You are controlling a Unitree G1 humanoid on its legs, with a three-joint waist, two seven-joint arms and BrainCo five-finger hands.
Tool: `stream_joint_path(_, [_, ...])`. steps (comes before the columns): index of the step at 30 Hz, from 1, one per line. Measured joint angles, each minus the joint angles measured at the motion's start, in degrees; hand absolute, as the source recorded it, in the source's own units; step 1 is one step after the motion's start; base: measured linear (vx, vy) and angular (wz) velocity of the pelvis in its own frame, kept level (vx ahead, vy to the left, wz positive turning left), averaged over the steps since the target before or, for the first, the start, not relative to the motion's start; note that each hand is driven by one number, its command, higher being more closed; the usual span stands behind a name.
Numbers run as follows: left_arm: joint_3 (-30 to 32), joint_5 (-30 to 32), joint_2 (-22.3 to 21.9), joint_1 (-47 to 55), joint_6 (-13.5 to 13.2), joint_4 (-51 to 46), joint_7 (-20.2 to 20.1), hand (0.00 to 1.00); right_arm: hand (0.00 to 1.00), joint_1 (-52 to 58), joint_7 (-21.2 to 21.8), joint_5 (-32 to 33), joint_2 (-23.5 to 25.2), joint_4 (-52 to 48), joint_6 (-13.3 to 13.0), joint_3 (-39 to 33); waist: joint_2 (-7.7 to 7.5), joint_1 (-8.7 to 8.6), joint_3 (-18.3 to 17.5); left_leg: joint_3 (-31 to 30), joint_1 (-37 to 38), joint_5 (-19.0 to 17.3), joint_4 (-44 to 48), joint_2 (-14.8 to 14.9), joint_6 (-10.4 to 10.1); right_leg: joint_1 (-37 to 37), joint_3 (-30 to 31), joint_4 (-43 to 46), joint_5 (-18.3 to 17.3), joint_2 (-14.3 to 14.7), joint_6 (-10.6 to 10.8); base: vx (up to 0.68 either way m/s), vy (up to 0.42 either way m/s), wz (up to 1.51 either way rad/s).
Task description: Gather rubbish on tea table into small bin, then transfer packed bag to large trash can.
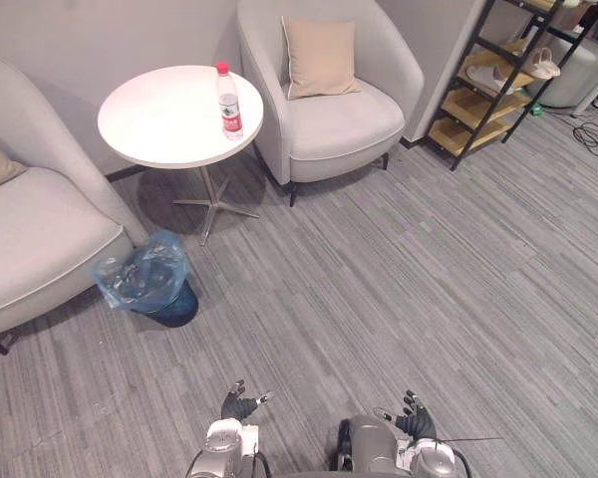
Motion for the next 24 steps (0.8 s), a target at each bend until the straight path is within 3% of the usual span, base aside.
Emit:
stream_joint_path(1, [0.29, 0.01, -0.82, -0.27, 0.11, 1.03, 0.03, 0.0, 0.0, -0.74, -0.09, -0.21, -0.53, 0.36, 0.02, 0.1, 1.87, -0.06, 0.34, -1.05, 0.67, -0.46, -0.07, 1.47, -0.96, 0.55, -0.74, 0.82, -0.11, 1.24, -0.39, 0.43, -0.226, 0.13])
stream_joint_path(2, [1.2, 0.03, -2.66, 0.5, -0.04, 2.02, 0.0, 0.0, 0.0, -1.88, -0.13, -1.18, -1.78, 2.04, 0.08, 0.33, 4.25, 0.59, -0.74, -2.01, 0.25, 0.47, 0.35, 3.17, -2.28, 0.67, -1.23, 1.06, -2.61, 2.68, -1.27, 0.41, -0.229, -0.02])
stream_joint_path(4, [2.16, 0.04, -3.87, -0.35, 0.04, 2.15, -0.19, 0.0, 0.0, -2.56, -0.25, -1.21, -2.31, 1.84, 0.08, 0.06, 5.87, -0.14, 0.29, -4.21, -1.66, 1.42, 6.81, 5.13, -3.84, 3.18, -3.95, 1.81, -5.75, 2.91, -2.6, 0.46, -0.305, 0.47])
stream_joint_path(6, [4.06, 0.02, -3.96, -0.28, 0.02, 1.0, -0.17, 0.0, 0.0, -1.97, -0.4, -1.2, -2.13, 1.7, 0.34, 0.29, 4.84, -0.47, 1.18, -4.78, -8.68, 3.44, 24.35, 8.23, -5.03, 8.31, -5.89, 0.02, -8.06, 2.94, -3.33, 0.34, -0.244, 0.68])
stream_joint_path(7, [4.88, -0.04, -4.02, 0.1, -0.03, -0.55, -0.15, 0.0, 0.0, -1.35, -0.54, -1.22, -1.98, 1.57, 0.5, 0.34, 4.4, 0.51, 1.55, -3.91, -12.54, 2.46, 34.63, 10.47, -5.51, 11.94, -7.28, -1.35, -9.22, 2.97, -4.03, 0.32, -0.147, 0.37])
stream_joint_path(8, [4.95, -0.04, -4.03, 0.12, -0.05, -1.8, -0.18, 0.0, 0.0, -0.77, -0.86, -1.24, -1.92, 1.63, 0.63, 0.35, 4.15, 1.33, 1.68, -2.33, -15.23, 1.36, 39.64, 11.66, -5.55, 14.76, -8.02, -2.47, -9.99, 2.98, -4.32, 0.31, -0.113, 0.32])
stream_joint_path(10, [4.91, -0.03, -4.04, 0.41, -0.08, -3.24, -0.19, 0.0, 0.0, -0.18, -1.45, -1.11, -1.71, 1.61, 0.97, 0.31, 3.91, 1.83, 1.74, 0.59, -19.08, 0.17, 40.97, 12.02, -3.71, 18.98, -9.38, -5.33, -10.86, 2.88, -4.08, 0.26, -0.072, 0.31])
stream_joint_path(12, [4.9, -0.03, -4.03, 0.09, -0.74, -3.41, -0.19, 0.0, 0.0, -0.18, -1.89, -1.01, -1.42, 1.91, 1.55, 0.05, 3.79, 2.14, 1.71, 4.75, -22.83, -0.81, 32.83, 10.54, -3.19, 22.9, -10.72, -9.23, -10.7, 2.71, -3.52, 0.37, -0.028, 0.28])
stream_joint_path(14, [4.73, 0.01, -3.88, -0.57, -0.76, -3.28, -0.17, 0.0, 0.0, -0.73, -2.32, -1.01, -1.13, 2.84, 1.8, -0.06, 3.28, 2.23, 1.97, 5.47, -23.82, 0.42, 21.53, 6.66, -2.88, 24.76, -11.23, -11.37, -10.39, 1.81, -2.86, 0.33, 0.059, 0.15])
stream_joint_path(16, [3.43, 0.05, -3.76, -0.5, -0.76, -2.86, -0.18, 0.0, 0.0, -1.28, -2.57, -1.03, -1.09, 4.64, 1.96, -0.97, 3.52, 2.47, 1.74, 5.18, -22.66, 11.11, 2.56, 0.74, -1.41, 27.25, -10.89, -13.19, -11.09, 1.38, -0.29, 0.44, 0.154, -0.01])
stream_joint_path(17, [3.31, 0.03, -3.67, -0.39, -0.77, -2.77, -0.18, 0.0, 0.0, -1.36, -2.57, -1.08, -1.13, 5.02, 2.0, -0.95, 3.58, 2.72, 1.7, 4.34, -22.63, 15.58, 1.54, 0.2, 1.86, 28.02, -10.34, -13.48, -11.79, 1.48, 0.75, 0.36, 0.131, -0.1])
stream_joint_path(18, [3.34, 0.09, -2.47, -1.46, -0.8, -1.83, -0.19, 0.0, 0.0, -2.18, -2.57, -1.17, 0.12, 6.44, 2.44, -0.89, 1.5, 3.02, 1.22, 4.51, -21.89, 14.28, 1.98, -1.66, 3.08, 28.66, -9.64, -13.59, -11.98, -0.61, 2.05, 0.43, 0.149, -0.05])
stream_joint_path(19, [3.37, 0.08, -1.87, -1.45, -0.7, -1.5, -0.19, 0.0, 0.0, -2.05, -2.54, -1.31, 0.64, 6.7, 2.55, -0.88, 0.36, 3.03, 0.83, 4.81, -21.84, 12.39, 2.73, -2.52, 3.5, 28.33, -8.81, -12.31, -11.74, -1.51, 2.41, 0.41, 0.136, 0.05])
stream_joint_path(20, [3.39, 0.08, -1.71, -1.47, -0.7, -1.41, -0.19, 0.0, 0.0, -2.02, -2.51, -1.85, 0.85, 6.74, 2.55, -0.94, 0.03, 3.06, 0.73, 4.84, -21.66, 10.66, 3.81, -2.85, 3.62, 27.53, -8.0, -9.44, -11.78, -2.23, 2.49, 0.48, 0.198, 0.04])
stream_joint_path(23, [3.2, 0.06, -0.84, -1.51, -0.53, -0.05, -0.17, 0.0, 0.0, -2.07, -2.47, -2.29, 1.05, 6.25, 2.63, -2.39, -0.05, 2.94, 0.72, 4.28, -16.54, 6.49, 3.64, -4.36, 4.25, 18.87, -4.12, 15.12, -10.44, -5.07, 4.32, 0.39, 0.177, 0.09])
stream_joint_path(24, [2.45, 0.06, -0.34, -1.45, -0.47, 0.79, -0.15, 0.0, 0.0, -2.16, -2.42, -2.3, 1.03, 5.96, 2.55, -3.17, -0.05, 2.17, 0.71, 3.34, -13.82, 5.06, 2.92, -5.03, 4.4, 16.26, -3.59, 23.45, -12.05, -5.49, 4.57, 0.45, 0.144, 0.35])
